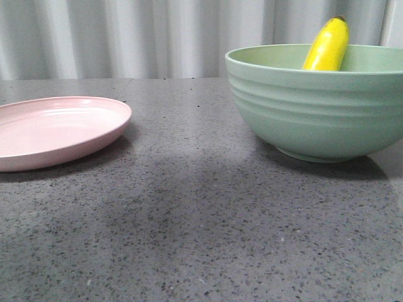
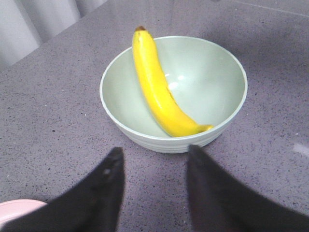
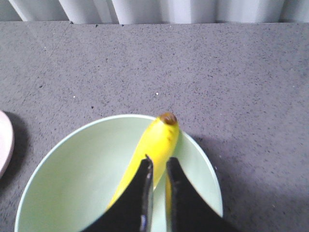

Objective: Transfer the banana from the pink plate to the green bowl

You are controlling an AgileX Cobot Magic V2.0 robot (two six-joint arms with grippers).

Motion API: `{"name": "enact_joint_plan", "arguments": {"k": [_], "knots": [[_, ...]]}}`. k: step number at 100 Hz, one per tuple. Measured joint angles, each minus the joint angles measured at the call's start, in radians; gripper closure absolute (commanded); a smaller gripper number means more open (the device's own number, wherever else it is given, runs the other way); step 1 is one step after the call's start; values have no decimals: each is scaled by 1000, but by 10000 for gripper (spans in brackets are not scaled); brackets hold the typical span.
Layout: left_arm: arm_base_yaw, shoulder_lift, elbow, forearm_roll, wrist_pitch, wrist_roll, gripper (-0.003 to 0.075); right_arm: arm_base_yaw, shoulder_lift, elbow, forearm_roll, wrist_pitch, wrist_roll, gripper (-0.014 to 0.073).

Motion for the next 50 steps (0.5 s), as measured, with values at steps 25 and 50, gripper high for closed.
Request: {"name": "enact_joint_plan", "arguments": {"k": [25,50], "knots": [[0,-66,16,7,29,-11,739,0,-178,60,-17,58,-2,666],[0,-210,133,9,36,-16,739,0,-425,236,-19,28,-3,665]]}}
